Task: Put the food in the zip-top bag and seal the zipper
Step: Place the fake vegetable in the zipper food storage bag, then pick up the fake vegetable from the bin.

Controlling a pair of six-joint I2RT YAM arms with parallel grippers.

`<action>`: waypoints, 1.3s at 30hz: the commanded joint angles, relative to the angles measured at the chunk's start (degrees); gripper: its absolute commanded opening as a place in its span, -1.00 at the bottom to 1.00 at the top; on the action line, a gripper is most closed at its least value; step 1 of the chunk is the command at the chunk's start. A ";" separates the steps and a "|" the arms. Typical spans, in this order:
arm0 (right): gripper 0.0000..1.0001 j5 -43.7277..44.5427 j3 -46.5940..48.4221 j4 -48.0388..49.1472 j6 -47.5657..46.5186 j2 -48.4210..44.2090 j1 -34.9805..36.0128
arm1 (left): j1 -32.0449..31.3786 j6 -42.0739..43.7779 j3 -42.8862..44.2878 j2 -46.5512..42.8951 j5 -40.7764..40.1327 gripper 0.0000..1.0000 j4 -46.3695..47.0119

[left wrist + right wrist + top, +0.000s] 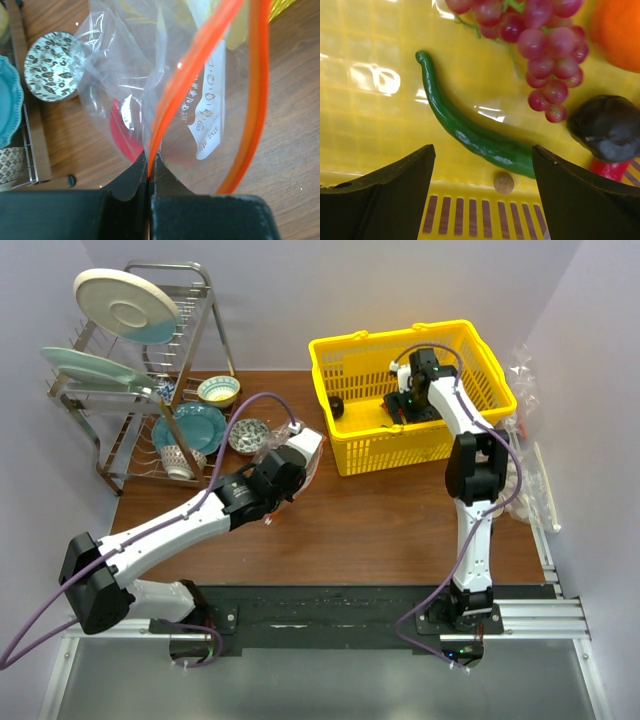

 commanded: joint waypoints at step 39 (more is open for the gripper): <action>-1.00 -22.40 2.17 18.94 12.74 -14.64 0.12 | 4.91 1.20 -2.57 -4.04 7.75 -1.00 7.01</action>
